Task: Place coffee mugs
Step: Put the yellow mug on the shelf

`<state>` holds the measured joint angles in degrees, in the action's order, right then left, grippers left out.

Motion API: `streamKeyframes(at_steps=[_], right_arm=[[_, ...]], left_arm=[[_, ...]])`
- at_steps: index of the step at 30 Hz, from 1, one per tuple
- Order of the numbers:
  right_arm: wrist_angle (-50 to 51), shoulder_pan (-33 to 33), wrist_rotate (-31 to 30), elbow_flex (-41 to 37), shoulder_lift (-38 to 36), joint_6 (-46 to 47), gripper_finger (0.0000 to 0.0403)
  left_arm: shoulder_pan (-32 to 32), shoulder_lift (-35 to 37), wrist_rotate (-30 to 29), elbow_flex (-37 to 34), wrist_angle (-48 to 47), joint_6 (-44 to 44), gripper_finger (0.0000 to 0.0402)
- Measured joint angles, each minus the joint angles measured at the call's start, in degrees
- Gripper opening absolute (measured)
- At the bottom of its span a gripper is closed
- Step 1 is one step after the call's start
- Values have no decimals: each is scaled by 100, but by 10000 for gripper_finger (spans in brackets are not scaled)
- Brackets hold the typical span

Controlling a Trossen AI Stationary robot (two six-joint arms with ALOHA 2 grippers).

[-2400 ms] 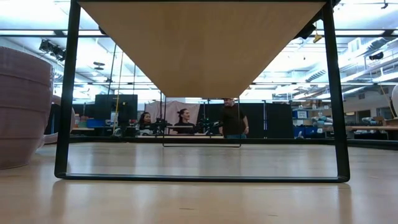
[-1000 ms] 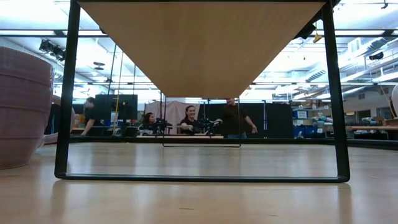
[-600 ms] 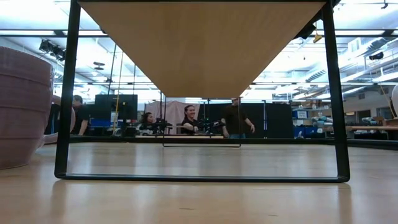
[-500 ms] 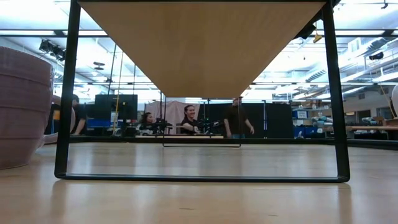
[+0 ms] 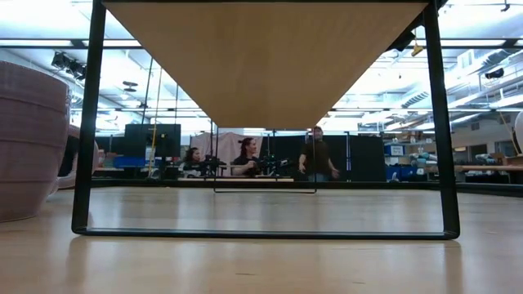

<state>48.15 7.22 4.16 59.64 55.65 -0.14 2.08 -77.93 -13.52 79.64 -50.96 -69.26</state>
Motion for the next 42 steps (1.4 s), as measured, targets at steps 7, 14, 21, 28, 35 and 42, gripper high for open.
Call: streamKeyframes(at_steps=[7, 14, 21, 28, 35, 42], right_arm=[[42, 0, 7, 2, 1, 0, 158], [36, 0, 11, 2, 1, 0, 158], [6, 0, 9, 2, -2, 0, 158], [-14, 0, 11, 2, -1, 0, 158], [-12, 0, 11, 2, -2, 0, 158], [-11, 0, 9, 2, -2, 0, 157]], left_arm=[[-254, 347, 455, 6, 222, 874, 103], [-1133, 269, 567, 6, 764, 1171, 103], [-1846, -309, 391, 0, 1473, 1221, 103], [-1991, -956, 20, 0, 1735, 1160, 103], [-1841, -1379, -301, 0, 1951, 1142, 103], [-1648, -1484, -468, 0, 2102, 1146, 103]])
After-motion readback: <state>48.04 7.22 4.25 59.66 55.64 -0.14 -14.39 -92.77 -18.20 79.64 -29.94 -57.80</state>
